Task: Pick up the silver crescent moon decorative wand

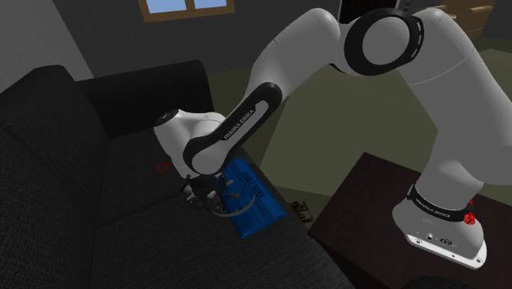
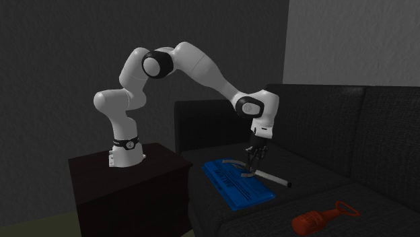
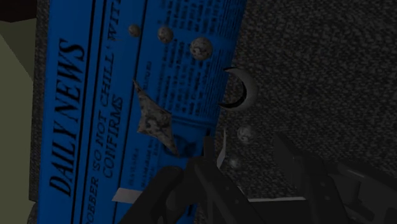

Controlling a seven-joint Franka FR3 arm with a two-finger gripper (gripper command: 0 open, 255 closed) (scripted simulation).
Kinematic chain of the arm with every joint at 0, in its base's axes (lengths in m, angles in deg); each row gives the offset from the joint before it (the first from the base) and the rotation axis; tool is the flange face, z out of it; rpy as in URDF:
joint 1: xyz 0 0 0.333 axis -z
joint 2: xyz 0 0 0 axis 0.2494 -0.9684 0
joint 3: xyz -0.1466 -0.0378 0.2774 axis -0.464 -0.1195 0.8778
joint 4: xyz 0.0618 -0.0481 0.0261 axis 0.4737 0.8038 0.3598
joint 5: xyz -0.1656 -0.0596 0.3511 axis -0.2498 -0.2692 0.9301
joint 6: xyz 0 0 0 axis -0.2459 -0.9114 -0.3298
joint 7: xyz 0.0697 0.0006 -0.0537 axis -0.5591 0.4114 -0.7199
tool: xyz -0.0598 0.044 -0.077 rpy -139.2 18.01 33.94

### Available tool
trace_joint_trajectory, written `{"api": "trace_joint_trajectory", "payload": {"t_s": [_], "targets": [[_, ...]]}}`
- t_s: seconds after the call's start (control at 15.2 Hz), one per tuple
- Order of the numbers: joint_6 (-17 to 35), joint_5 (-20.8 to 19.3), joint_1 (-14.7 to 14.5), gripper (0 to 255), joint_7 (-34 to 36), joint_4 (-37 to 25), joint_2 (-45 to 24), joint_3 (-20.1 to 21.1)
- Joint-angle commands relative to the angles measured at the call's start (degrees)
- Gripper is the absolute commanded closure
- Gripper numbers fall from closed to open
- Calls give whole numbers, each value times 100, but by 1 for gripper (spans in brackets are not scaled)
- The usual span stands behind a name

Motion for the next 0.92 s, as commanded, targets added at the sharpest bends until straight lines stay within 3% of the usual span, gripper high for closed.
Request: {"api": "trace_joint_trajectory", "payload": {"t_s": [0.0,0.86], "targets": [[7,-2,-6,255,8,4,-3,0],[-635,223,101,255,-108,-72,587,175]]}}
